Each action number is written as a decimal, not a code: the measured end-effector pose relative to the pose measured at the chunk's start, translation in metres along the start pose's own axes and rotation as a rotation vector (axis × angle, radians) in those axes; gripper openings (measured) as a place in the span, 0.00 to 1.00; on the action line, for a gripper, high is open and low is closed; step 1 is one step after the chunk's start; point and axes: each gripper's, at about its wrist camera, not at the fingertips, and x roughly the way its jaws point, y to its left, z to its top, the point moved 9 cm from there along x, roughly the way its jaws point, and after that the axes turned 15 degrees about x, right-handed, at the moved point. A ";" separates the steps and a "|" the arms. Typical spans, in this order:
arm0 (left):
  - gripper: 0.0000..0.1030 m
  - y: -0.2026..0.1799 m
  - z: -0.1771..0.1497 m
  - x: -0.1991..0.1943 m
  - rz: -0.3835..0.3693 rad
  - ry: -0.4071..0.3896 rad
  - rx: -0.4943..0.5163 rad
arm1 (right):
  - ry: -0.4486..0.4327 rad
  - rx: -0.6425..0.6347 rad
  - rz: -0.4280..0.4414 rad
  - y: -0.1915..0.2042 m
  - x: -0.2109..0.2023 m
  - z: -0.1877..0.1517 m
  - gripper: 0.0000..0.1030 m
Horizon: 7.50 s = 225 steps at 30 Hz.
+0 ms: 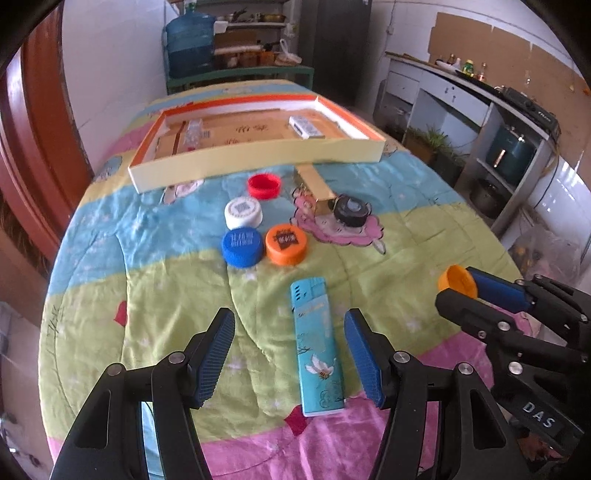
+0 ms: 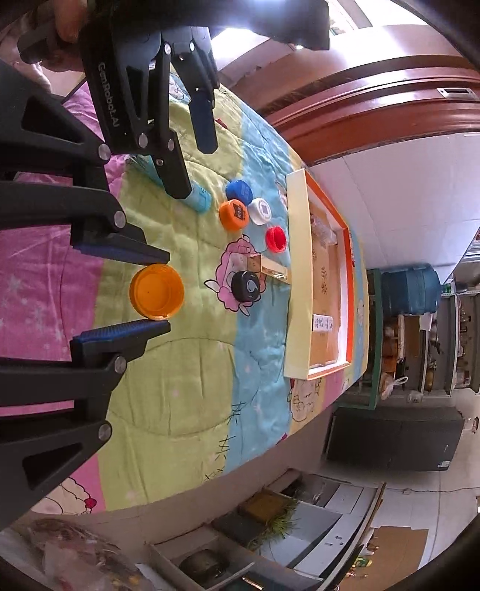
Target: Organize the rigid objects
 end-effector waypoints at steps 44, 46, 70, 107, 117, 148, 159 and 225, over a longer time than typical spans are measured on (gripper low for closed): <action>0.20 0.129 0.121 -0.030 0.051 -0.208 -0.150 | -0.085 -0.031 0.135 0.062 0.034 0.128 0.30; 0.20 0.134 0.131 -0.026 0.046 -0.208 -0.144 | -0.087 -0.036 0.138 0.063 0.039 0.137 0.30; 0.27 0.026 0.002 0.012 -0.057 0.001 -0.083 | -0.028 0.069 0.114 0.018 0.022 0.076 0.30; 0.22 0.054 0.060 -0.040 -0.008 -0.184 -0.099 | -0.043 0.084 0.164 0.021 0.019 0.089 0.30; 0.22 0.113 0.138 -0.030 0.061 -0.229 -0.120 | -0.065 -0.020 0.175 0.049 0.043 0.149 0.30; 0.22 0.139 0.193 0.135 0.015 0.016 -0.118 | 0.119 -0.048 0.101 0.046 0.187 0.182 0.30; 0.22 0.140 0.190 0.149 0.012 0.034 -0.128 | 0.133 -0.038 0.097 0.042 0.195 0.182 0.30; 0.61 0.129 0.088 -0.068 0.193 -0.248 -0.163 | -0.068 0.100 0.008 0.007 0.020 0.103 0.49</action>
